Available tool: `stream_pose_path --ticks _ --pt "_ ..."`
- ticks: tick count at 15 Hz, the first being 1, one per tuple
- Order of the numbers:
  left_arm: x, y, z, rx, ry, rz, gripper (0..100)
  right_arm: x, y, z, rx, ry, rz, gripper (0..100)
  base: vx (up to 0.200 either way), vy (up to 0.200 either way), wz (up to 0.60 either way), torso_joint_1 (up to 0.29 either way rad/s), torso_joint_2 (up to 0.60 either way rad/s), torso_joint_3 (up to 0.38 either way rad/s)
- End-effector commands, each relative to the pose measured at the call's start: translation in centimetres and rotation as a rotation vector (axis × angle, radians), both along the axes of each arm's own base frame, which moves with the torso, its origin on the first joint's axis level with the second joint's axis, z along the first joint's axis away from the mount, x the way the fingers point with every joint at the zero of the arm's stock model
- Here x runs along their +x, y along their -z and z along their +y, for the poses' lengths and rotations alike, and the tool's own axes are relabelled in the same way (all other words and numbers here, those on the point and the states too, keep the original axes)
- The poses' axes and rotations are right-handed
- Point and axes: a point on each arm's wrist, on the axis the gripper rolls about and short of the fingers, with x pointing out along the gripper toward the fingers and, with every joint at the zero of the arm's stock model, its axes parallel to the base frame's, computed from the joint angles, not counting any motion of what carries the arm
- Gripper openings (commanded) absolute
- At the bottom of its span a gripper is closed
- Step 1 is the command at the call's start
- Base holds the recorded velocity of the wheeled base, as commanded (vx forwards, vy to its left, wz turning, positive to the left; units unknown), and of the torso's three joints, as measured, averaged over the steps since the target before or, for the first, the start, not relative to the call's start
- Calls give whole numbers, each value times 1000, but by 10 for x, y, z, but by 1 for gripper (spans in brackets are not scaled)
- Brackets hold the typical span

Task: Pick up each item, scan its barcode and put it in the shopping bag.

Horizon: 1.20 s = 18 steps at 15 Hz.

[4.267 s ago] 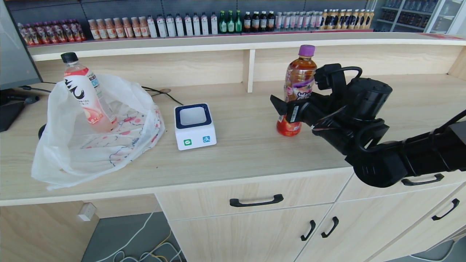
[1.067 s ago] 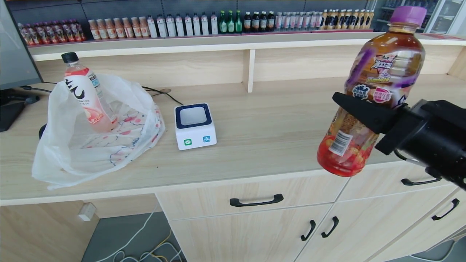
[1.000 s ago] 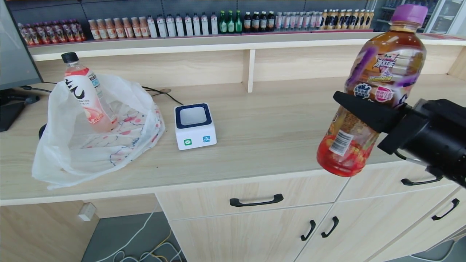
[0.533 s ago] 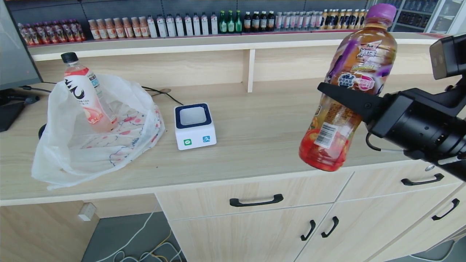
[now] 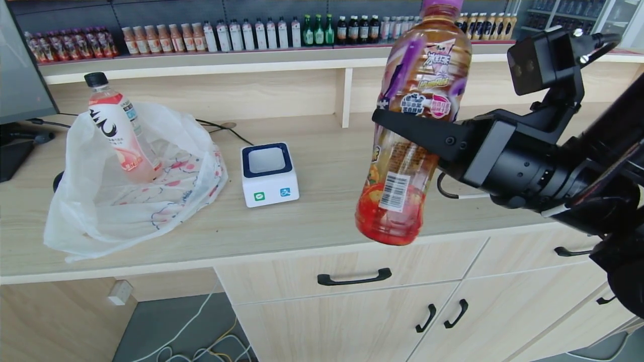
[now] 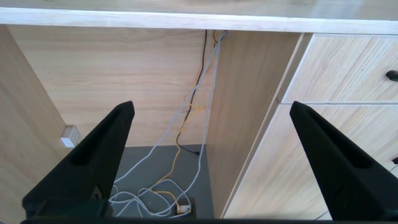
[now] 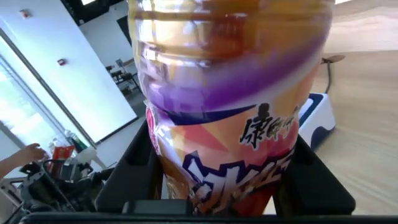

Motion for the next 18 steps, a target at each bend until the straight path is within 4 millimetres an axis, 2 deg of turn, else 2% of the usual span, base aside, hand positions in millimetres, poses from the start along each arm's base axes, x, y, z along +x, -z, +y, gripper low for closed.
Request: stream_pose_path --ticks 1,3,6,10,18 --pt "0 0 0 0 0 -1 100 -2 3 8 -16 -61 1 0 0 0 0 0 0 0" --pt "0 0 0 0 0 -1 100 -4 3 9 -33 -120 -12 0 0 0 0 0 0 0" --pt "0 0 0 0 0 -1 100 -8 -12 10 -28 -231 -46 0 0 0 0 0 0 0" --pt "0 0 0 0 0 -1 100 -16 -21 25 -8 -316 -36 0 0 0 0 0 0 0" --pt "0 0 0 0 0 -1 100 -24 -22 29 -4 -346 -34 0 0 0 0 0 0 0"
